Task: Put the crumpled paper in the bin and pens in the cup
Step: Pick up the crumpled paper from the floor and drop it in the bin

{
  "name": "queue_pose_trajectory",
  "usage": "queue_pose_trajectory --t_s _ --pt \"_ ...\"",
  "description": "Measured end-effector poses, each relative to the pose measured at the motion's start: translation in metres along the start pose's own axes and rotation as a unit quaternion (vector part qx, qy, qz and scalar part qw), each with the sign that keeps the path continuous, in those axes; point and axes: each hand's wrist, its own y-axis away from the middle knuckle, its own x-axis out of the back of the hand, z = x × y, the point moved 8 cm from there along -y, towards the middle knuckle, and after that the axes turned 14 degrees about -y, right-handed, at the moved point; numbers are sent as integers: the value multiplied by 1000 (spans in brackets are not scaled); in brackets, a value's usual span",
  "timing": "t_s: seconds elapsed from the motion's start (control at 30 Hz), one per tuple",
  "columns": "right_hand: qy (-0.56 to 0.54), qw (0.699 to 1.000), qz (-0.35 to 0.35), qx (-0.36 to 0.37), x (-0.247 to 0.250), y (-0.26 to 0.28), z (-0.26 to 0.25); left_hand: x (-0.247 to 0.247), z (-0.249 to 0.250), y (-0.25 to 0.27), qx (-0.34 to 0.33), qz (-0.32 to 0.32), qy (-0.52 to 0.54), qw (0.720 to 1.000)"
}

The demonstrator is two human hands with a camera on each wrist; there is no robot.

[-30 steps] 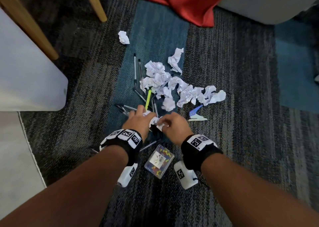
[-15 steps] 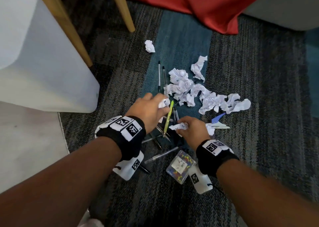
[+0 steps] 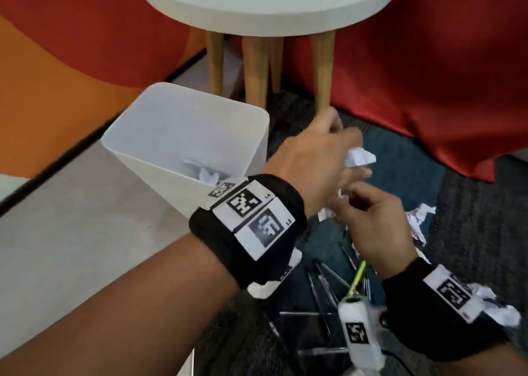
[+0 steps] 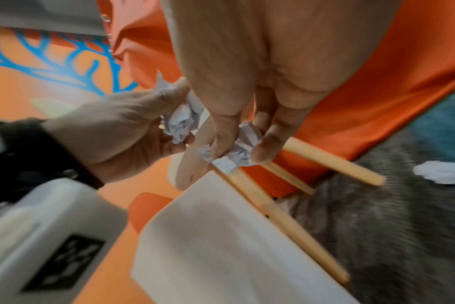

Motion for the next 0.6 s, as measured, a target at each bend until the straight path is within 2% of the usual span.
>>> queue_pose_trajectory --t_s 0.27,0.47,0.6 --pt "-9 996 -28 79 -62 -25 -57 63 -91 19 128 61 -44 989" --pt "-4 995 -24 101 -89 -33 -72 80 -138 43 201 87 -69 973" --pt "8 988 -18 154 -98 -30 -95 76 -163 53 229 82 -76 967"
